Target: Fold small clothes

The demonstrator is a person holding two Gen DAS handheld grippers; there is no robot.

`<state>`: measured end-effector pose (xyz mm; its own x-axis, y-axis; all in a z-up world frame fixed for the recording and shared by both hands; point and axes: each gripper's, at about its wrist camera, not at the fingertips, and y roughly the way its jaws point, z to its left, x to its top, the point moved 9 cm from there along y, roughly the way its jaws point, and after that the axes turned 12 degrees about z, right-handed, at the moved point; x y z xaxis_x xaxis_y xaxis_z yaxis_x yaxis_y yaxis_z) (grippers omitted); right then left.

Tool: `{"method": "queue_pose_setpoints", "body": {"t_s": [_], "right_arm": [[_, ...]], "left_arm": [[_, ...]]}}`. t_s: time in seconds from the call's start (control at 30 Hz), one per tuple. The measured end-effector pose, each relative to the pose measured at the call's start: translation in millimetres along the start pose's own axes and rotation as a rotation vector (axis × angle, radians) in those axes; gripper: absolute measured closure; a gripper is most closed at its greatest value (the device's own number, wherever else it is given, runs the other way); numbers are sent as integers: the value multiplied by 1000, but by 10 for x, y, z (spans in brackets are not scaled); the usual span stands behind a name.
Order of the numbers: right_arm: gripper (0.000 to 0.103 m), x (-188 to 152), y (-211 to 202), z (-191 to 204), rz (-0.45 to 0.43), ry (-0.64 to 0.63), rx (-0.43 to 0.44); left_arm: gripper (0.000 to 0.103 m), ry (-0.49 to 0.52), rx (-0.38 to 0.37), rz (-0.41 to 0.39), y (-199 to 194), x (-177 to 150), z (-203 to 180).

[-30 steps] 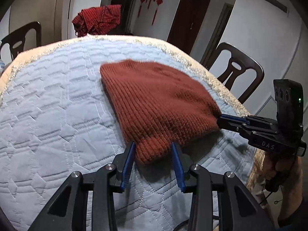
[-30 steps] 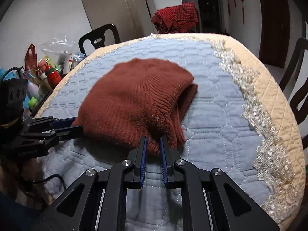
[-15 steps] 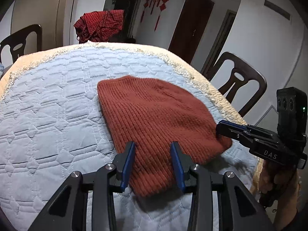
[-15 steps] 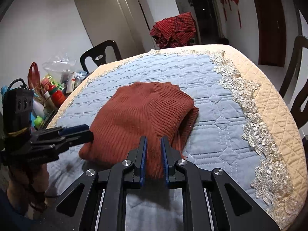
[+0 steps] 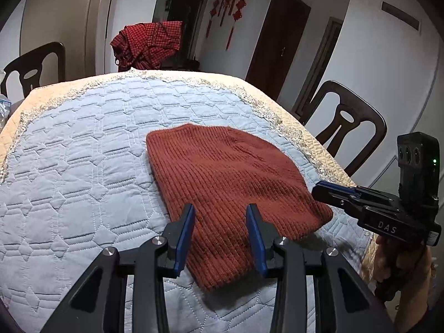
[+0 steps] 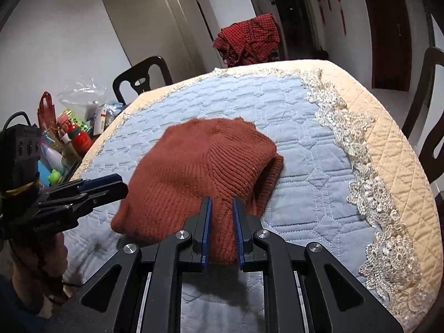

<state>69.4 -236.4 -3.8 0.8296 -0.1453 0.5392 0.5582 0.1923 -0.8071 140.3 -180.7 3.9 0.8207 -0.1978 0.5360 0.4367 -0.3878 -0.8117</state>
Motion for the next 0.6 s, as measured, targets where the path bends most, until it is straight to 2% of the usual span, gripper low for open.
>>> {"method": "queue_pose_setpoints", "body": {"t_s": [0.17, 0.2, 0.3, 0.6], "right_arm": [[63, 44, -19, -8, -12, 7, 0], [62, 45, -18, -21, -12, 12, 1], [61, 51, -6, -52, -11, 27, 11], [60, 59, 85, -144, 14, 73, 45]], "left_arm": [[54, -19, 5, -9, -21, 36, 48], [52, -23, 5, -12, -23, 43, 62], [46, -38, 11, -18, -21, 61, 116], [45, -84, 10, -1, 108, 59, 248]]}}
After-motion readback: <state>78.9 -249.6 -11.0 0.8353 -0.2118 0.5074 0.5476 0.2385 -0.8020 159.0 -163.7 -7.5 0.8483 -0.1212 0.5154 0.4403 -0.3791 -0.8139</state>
